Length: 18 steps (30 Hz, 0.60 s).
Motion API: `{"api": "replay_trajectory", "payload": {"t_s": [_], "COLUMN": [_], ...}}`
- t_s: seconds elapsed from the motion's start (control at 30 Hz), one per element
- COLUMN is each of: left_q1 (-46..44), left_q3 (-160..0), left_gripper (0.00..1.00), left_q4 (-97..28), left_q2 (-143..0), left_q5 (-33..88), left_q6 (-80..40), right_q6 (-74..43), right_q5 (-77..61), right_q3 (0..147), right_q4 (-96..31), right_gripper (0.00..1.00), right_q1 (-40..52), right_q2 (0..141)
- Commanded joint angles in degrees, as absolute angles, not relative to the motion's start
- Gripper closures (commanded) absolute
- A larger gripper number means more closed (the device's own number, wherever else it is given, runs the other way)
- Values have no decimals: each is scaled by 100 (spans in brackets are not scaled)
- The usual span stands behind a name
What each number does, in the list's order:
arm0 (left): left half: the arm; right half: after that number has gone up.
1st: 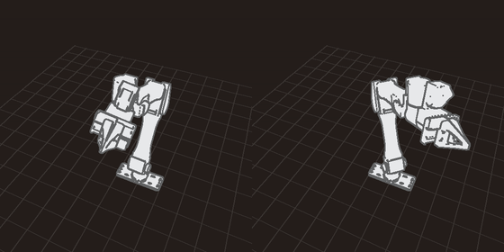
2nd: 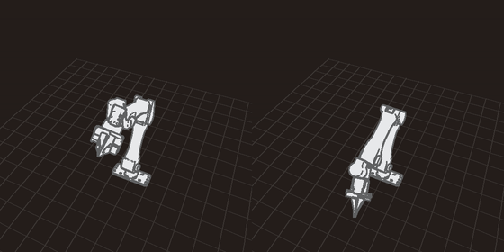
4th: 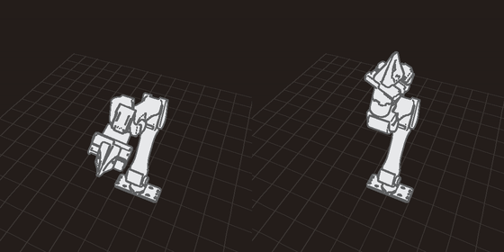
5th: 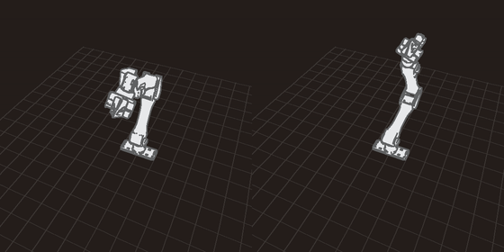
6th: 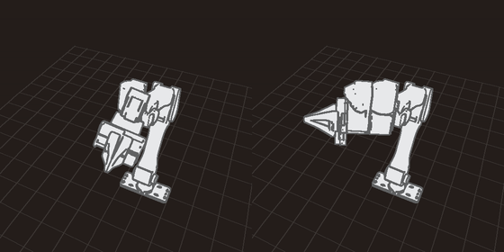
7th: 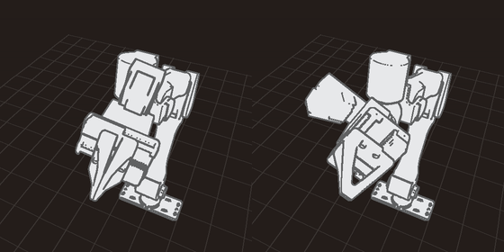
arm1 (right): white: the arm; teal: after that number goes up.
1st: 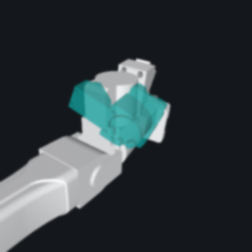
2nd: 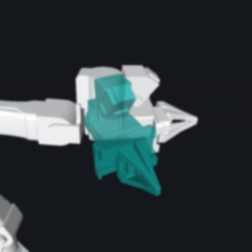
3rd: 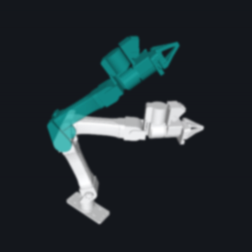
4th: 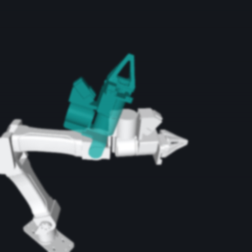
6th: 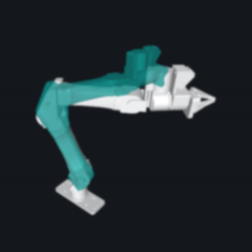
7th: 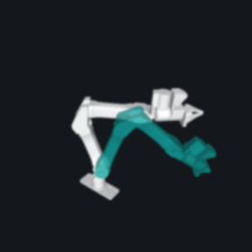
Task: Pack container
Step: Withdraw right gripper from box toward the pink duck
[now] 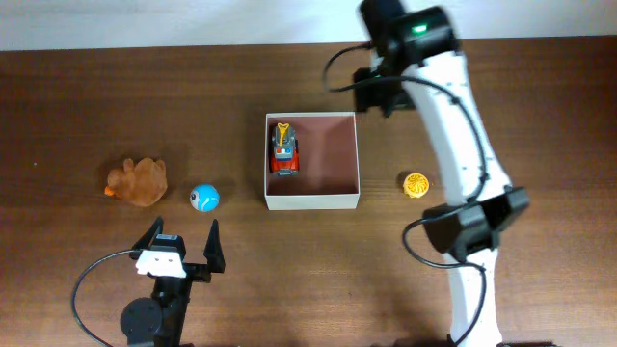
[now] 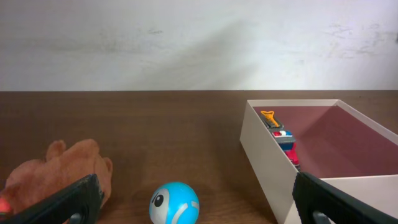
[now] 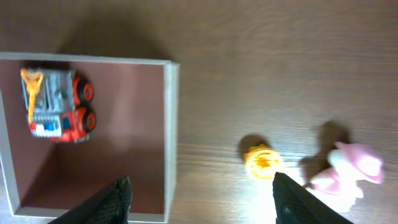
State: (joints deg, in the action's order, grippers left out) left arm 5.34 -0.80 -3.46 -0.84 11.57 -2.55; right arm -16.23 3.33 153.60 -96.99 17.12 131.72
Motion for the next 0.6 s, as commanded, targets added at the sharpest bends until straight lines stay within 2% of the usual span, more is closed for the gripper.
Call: {"api": "replay_trajectory", "payload": {"t_s": [0.0, 0.07, 0.23, 0.57], "left_q1": [576, 576, 576, 576], "left_q3": [-51, -51, -51, -51], "left_gripper": [0, 0, 0, 0], "left_q4": [-357, -357, -360, -360], "left_q2": [-34, -34, -34, -34], "left_q5": [1116, 1116, 1116, 1116], "left_q6": [-165, -165, -165, -165], "right_q6": [-1472, -1369, -1369, -1288], "right_q5": [196, 207, 318, 519], "right_q3": [15456, 15356, 14606, 11441], "right_q4": [-9734, -9734, -9734, -9354], "right_gripper": [32, 27, 26, 26], "right_q1": [1361, 1229, 840, -248], "right_q2": [12597, 12392, 11791, 10890]}}
